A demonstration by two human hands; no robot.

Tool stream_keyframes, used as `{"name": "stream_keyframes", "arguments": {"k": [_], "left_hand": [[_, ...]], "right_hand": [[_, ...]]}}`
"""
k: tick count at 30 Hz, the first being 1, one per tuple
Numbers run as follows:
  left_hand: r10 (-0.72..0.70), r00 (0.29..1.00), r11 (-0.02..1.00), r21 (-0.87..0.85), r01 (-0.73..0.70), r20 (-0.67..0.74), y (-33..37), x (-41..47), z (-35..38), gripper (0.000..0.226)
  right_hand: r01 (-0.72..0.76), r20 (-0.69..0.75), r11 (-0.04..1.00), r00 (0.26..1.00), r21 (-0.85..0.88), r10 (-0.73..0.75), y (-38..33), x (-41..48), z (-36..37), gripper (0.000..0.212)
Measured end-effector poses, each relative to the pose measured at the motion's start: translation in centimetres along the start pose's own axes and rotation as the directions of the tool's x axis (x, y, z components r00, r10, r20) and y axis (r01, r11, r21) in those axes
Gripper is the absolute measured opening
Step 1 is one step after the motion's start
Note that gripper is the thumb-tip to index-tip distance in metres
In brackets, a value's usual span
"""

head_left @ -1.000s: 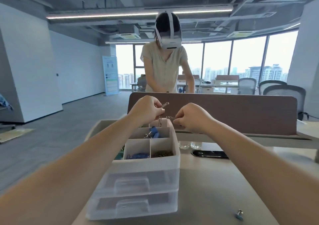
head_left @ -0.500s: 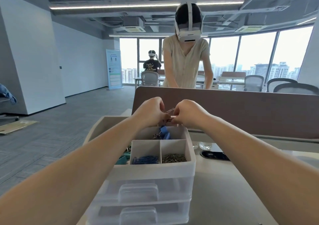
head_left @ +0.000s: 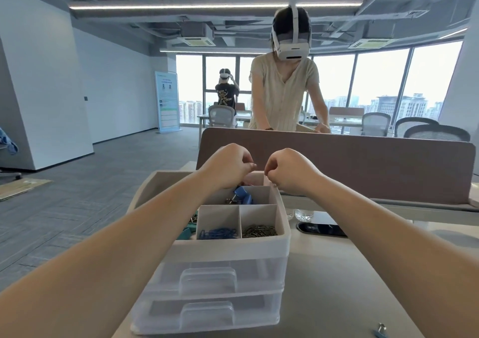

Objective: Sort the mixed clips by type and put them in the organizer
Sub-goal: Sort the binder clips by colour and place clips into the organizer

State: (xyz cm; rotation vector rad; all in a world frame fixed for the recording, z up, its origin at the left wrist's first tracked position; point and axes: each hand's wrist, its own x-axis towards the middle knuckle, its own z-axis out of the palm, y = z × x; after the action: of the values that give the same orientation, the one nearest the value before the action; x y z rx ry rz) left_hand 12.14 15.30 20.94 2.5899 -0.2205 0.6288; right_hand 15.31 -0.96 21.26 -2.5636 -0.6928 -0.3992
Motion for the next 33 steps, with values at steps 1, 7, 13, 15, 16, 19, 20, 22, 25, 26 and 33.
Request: {"name": "stream_keyframes", "arguments": {"k": [1, 7, 13, 15, 16, 19, 20, 22, 25, 26, 33], "left_hand": [[0.017, 1.000, 1.000, 0.000, -0.017, -0.016, 0.5, -0.4, -0.2, 0.018], [0.068, 0.994, 0.994, -0.075, -0.075, -0.085, 4.7, -3.9, -0.6, 0.018], [0.168, 0.985, 0.974, -0.154, -0.163, 0.024, 10.9, -9.4, 2.4, 0.020], [0.193, 0.974, 0.967, -0.189, -0.169, 0.115, 12.7, -10.8, 4.4, 0.020], [0.207, 0.966, 0.965, -0.197, -0.175, 0.153, 13.6, -11.2, 5.6, 0.020], [0.235, 0.937, 0.962, -0.203, -0.185, 0.259, 15.3, -12.4, 9.4, 0.019], [0.246, 0.922, 0.960, -0.210, -0.188, 0.299, 15.9, -12.7, 10.8, 0.018], [0.255, 0.897, 0.960, -0.201, -0.192, 0.362, 16.5, -13.3, 13.5, 0.017], [0.244, 0.881, 0.969, -0.142, -0.203, 0.405, 16.8, -13.7, 17.6, 0.015], [0.234, 0.877, 0.972, -0.134, -0.195, 0.420, 16.7, -13.8, 18.9, 0.013], [0.087, 0.886, 0.995, 0.002, -0.099, 0.455, 15.3, -13.9, 25.0, 0.017]], "right_hand": [[-0.007, -0.008, 1.000, 1.000, 0.014, 0.007, 0.1, -0.5, -0.1, 0.022], [-0.025, -0.032, 0.994, 0.999, 0.104, 0.028, 1.4, -4.8, -1.7, 0.013], [-0.148, -0.023, 0.988, 0.989, 0.049, 0.149, 5.2, -13.2, -4.3, 0.016], [-0.204, -0.005, 0.979, 0.979, 0.021, 0.204, 7.1, -16.3, -4.6, 0.017], [-0.230, 0.003, 0.973, 0.973, -0.010, 0.231, 8.1, -17.8, -4.8, 0.017], [-0.301, 0.049, 0.951, 0.951, -0.070, 0.305, 11.1, -21.9, -4.5, 0.017], [-0.328, 0.057, 0.941, 0.941, -0.078, 0.333, 12.2, -23.3, -4.4, 0.017], [-0.375, 0.059, 0.924, 0.923, -0.076, 0.380, 14.1, -25.6, -3.9, 0.017], [-0.430, 0.067, 0.901, 0.899, -0.054, 0.432, 16.6, -28.3, -2.9, 0.016], [-0.441, 0.070, 0.896, 0.893, -0.055, 0.444, 17.4, -29.0, -2.5, 0.016], [-0.499, 0.110, 0.864, 0.857, -0.066, 0.504, 21.4, -31.3, 0.0, 0.016]]}}
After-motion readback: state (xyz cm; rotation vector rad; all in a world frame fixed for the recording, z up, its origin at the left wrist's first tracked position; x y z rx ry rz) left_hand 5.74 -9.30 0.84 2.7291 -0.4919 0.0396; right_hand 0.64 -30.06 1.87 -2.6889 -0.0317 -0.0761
